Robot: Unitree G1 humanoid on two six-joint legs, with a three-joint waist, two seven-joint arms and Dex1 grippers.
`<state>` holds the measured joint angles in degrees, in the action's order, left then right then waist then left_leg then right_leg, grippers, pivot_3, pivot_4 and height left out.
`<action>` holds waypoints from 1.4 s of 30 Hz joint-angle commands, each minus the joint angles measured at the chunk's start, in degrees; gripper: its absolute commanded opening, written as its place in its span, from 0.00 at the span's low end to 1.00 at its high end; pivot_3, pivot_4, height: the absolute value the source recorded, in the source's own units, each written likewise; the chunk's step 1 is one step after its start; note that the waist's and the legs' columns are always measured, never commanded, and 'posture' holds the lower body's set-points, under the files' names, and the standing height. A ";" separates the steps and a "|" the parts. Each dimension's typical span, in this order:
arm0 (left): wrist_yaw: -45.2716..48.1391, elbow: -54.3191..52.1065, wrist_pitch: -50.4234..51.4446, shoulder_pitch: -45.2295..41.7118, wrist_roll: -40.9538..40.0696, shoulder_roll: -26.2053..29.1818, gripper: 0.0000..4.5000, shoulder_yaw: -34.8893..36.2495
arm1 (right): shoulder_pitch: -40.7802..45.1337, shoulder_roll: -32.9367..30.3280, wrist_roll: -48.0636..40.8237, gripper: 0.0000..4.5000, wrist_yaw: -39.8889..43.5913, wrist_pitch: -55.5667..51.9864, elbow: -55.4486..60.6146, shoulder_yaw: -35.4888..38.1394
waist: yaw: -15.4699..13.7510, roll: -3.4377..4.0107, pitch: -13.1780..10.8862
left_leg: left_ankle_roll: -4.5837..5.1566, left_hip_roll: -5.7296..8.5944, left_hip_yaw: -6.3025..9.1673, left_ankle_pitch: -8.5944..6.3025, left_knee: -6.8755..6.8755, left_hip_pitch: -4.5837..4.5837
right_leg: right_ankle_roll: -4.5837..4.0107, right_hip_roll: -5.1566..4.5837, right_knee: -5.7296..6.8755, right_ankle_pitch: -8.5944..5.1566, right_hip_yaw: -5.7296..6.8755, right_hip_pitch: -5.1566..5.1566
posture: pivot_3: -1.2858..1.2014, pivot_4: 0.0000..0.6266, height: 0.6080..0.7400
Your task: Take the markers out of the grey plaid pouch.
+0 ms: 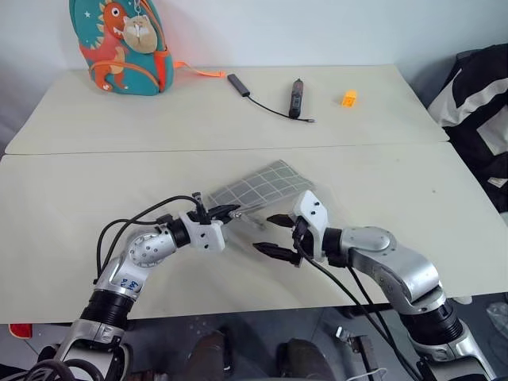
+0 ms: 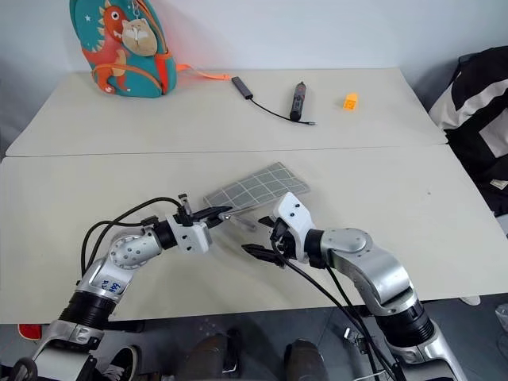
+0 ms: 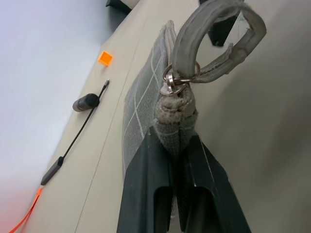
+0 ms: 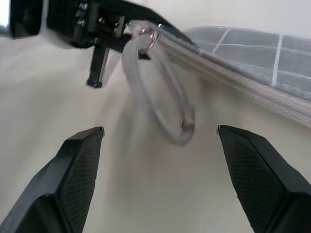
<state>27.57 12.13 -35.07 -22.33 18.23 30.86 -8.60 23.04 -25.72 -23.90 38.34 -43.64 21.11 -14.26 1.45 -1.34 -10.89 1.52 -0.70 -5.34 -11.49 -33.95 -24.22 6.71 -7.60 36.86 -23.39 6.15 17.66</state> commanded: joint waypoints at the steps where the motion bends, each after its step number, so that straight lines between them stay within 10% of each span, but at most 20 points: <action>1: -0.19 -1.80 -0.40 -0.27 -0.63 0.60 0.00 -0.19 | 1.35 2.11 1.39 0.87 -1.41 2.28 -0.80 -0.10 | -0.02 0.00 0.00 | -0.01 0.00 0.00 0.01 0.00 0.00 | 0.00 0.00 0.00 0.00 0.00 0.00 | 0.52 0.24 1.00; 9: -0.25 -2.64 0.13 -0.21 -1.07 0.15 0.00 -0.73 | 1.07 5.73 6.41 0.74 -3.18 6.65 -5.04 -3.07 | -0.02 0.00 0.00 | -0.02 0.01 0.00 0.01 0.00 -0.01 | 0.00 0.00 0.00 0.00 0.01 0.00 | 0.52 0.24 1.00; 19: 0.78 -2.87 -0.43 0.35 -2.80 0.50 0.00 -0.96 | 1.50 6.03 4.69 0.00 -2.54 5.26 -4.38 0.75 | -0.06 0.00 0.00 | -0.04 0.02 0.00 0.02 0.00 -0.01 | 0.00 0.00 0.00 0.00 0.01 0.00 | 0.52 0.24 1.00; 42: 15.33 4.23 -7.38 2.57 -24.66 7.42 0.00 5.94 | 2.42 -15.70 9.50 0.00 8.33 18.85 -23.36 13.89 | -0.02 0.01 0.00 | -0.01 0.01 -0.03 0.01 -0.02 0.01 | 0.00 -0.01 -0.07 0.00 0.12 -0.06 | 0.52 0.24 1.00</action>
<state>42.94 15.81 -41.64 -19.58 -4.43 37.94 -4.78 25.29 -39.48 -15.30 46.95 -25.99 -1.09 -3.67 1.43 -1.33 -10.90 1.51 -0.69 -5.37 -11.47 -33.97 -24.21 6.72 -7.61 36.79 -23.39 6.28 17.60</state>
